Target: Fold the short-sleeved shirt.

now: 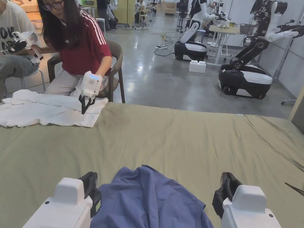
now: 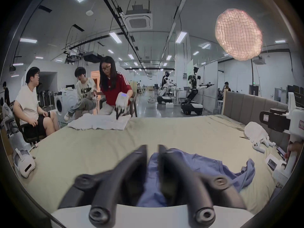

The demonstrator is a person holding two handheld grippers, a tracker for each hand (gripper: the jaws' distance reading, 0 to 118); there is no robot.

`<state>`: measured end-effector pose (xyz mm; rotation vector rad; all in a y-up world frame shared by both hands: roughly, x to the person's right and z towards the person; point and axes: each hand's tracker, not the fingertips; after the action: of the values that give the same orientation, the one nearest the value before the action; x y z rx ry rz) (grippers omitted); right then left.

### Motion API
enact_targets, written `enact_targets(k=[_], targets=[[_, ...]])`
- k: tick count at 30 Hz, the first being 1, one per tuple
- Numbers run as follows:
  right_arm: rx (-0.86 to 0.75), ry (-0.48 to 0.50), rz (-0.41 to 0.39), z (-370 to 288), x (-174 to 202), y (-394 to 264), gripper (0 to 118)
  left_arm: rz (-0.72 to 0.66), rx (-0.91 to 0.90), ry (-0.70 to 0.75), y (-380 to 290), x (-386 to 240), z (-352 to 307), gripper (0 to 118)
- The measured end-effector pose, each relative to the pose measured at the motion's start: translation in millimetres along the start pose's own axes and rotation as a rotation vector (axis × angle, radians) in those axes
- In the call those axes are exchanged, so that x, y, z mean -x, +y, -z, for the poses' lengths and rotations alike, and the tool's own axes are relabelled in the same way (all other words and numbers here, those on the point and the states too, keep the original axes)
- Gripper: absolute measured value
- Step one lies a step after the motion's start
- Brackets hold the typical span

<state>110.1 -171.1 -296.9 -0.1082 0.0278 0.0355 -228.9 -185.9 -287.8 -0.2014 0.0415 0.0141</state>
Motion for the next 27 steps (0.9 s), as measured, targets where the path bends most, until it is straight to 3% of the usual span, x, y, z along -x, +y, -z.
enact_targets(k=[8, 13, 15, 16, 17, 18, 22, 27], targets=[[0.045, 0.004, -0.001, 1.9, -1.9, -11.9, 0, -0.024, 0.134, -0.028, -18.5, 5.4, 16.3, 0], [0.133, -0.002, -0.024, 12.5, -14.4, -33.1, 0, -0.063, 0.356, -0.077, -41.1, 31.8, 101.1, 0], [0.163, 0.000, -0.018, 17.1, -21.3, -41.1, 0, -0.056, 0.417, -0.111, -41.1, 37.6, 143.1, 12], [0.180, -0.007, -0.022, 19.6, -24.4, -44.9, 0, -0.050, 0.442, -0.121, -39.0, 37.9, 166.5, 25], [0.197, -0.018, -0.027, 22.0, -27.4, -48.2, 0, -0.047, 0.465, -0.131, -37.1, 39.0, 185.1, 48], [0.209, -0.025, -0.027, 24.1, -31.0, -51.6, 0, -0.049, 0.493, -0.153, -34.4, 39.4, 205.3, 59], [0.258, -0.054, -0.029, 29.3, -45.3, -63.3, 0, 0.000, 0.571, -0.157, -20.5, 17.8, 264.6, 75], [0.308, -0.099, -0.039, 28.9, -60.5, -74.0, 0, 0.038, 0.666, -0.175, -24.1, -13.8, 313.6, 76]])
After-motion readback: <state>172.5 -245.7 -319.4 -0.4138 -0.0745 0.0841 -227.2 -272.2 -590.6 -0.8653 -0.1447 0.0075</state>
